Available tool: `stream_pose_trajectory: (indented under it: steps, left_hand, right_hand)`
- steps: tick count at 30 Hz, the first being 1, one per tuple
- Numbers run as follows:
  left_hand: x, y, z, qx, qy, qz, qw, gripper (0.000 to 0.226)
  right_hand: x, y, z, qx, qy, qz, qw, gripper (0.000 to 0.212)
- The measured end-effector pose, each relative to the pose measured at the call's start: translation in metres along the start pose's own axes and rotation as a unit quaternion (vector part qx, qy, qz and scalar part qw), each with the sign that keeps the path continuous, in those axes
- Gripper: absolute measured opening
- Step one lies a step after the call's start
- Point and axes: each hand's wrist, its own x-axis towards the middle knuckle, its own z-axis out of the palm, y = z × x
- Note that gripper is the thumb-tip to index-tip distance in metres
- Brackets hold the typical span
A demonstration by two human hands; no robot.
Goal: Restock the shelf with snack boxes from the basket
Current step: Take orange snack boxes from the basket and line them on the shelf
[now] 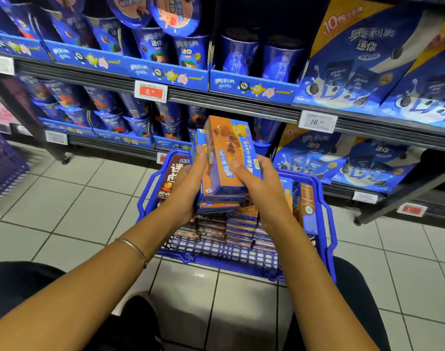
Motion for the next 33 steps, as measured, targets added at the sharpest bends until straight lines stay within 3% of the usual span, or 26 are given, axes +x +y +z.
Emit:
stream_pose_trajectory:
  steps: [4, 8, 13, 17, 22, 27, 30, 33]
  left_hand:
    - [0.0, 0.0, 0.001, 0.009, 0.003, 0.008, 1.0, 0.071]
    - [0.002, -0.002, 0.001, -0.008, 0.007, 0.002, 1.0, 0.086]
    - [-0.002, 0.0, 0.007, -0.03, -0.023, -0.003, 0.999, 0.102]
    - [-0.003, 0.005, 0.014, -0.003, -0.012, -0.001, 1.0, 0.09]
    - [-0.002, 0.012, 0.014, 0.061, -0.006, -0.04, 0.997, 0.082]
    - [-0.007, 0.016, 0.016, -0.016, -0.088, -0.089, 0.992, 0.104]
    - [-0.008, 0.014, 0.012, -0.047, -0.11, -0.07, 0.99, 0.085]
    - [-0.009, 0.011, 0.011, -0.062, -0.114, -0.071, 0.989, 0.044]
  right_hand:
    - [-0.005, 0.0, 0.008, 0.002, -0.019, -0.005, 1.0, 0.038]
    - [-0.007, -0.004, 0.007, 0.01, -0.017, 0.003, 1.0, 0.038]
    - [-0.002, -0.007, -0.001, 0.057, -0.044, 0.033, 0.997, 0.07]
    - [0.001, -0.001, -0.004, 0.086, -0.078, 0.059, 0.991, 0.066]
    - [0.001, 0.007, -0.006, 0.071, -0.037, 0.045, 0.996, 0.068]
    - [0.0, 0.016, -0.006, 0.015, -0.049, 0.035, 0.998, 0.071]
    - [-0.001, 0.019, -0.005, -0.002, -0.065, 0.039, 0.997, 0.079]
    - [0.0, 0.022, -0.005, -0.001, -0.066, 0.038, 0.997, 0.075]
